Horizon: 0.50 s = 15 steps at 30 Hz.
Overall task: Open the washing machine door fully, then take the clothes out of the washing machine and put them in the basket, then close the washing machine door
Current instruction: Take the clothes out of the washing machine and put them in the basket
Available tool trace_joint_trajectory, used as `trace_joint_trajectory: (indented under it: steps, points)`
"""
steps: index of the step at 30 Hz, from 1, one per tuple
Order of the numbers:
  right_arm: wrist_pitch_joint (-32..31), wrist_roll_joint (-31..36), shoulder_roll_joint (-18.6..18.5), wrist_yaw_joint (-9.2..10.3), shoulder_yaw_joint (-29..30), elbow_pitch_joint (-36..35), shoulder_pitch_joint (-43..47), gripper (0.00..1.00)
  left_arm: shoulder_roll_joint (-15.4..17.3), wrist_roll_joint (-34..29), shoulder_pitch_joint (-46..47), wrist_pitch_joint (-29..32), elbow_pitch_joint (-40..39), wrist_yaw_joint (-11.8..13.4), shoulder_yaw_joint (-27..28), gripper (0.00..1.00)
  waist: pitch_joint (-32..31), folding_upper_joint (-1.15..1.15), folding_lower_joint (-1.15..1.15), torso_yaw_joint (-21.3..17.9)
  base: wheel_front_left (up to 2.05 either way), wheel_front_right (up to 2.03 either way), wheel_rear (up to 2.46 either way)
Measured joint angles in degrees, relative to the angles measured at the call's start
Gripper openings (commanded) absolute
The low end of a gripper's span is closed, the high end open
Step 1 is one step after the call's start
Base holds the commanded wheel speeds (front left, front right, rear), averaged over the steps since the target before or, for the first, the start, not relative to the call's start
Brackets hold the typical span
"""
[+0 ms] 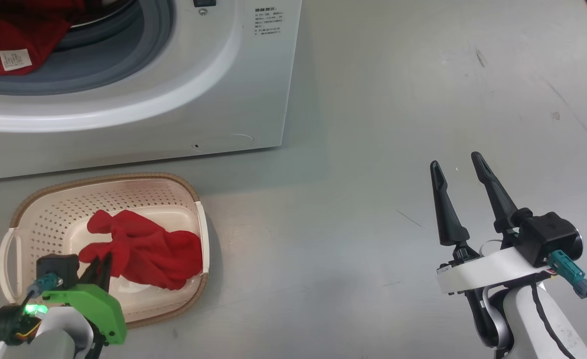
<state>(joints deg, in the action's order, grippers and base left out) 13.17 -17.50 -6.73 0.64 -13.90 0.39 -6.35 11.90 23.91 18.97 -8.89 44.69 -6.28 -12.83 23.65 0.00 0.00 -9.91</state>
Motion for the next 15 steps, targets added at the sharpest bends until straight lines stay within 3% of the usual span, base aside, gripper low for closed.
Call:
trace_joint_trajectory:
  steps: [2,3,4,15]
  points:
    - [0.0,0.0,0.16,0.0,-0.12,0.1,-0.13,1.0,-0.37,0.4,0.0,0.43,1.74,0.0,0.1,0.0,0.15,0.0,0.0,-0.24,0.0,0.0,0.0]
    - [0.0,0.0,0.26,0.0,-0.16,0.15,-0.2,1.0,-0.36,0.4,0.03,0.38,2.21,0.0,0.34,0.33,0.17,0.0,0.0,-0.33,0.0,0.0,0.0]
    - [0.0,0.0,0.36,0.0,-0.19,0.27,-0.23,1.0,-0.35,0.4,0.2,0.05,2.66,0.01,0.53,1.0,0.16,0.0,0.0,-0.38,0.0,0.0,0.0]
    - [0.21,0.0,0.44,0.0,-0.1,2.18,-0.23,1.0,-0.96,0.65,2.85,-2.85,5.06,-0.02,-0.31,1.0,-2.33,0.0,0.0,0.33,0.0,0.0,0.0]
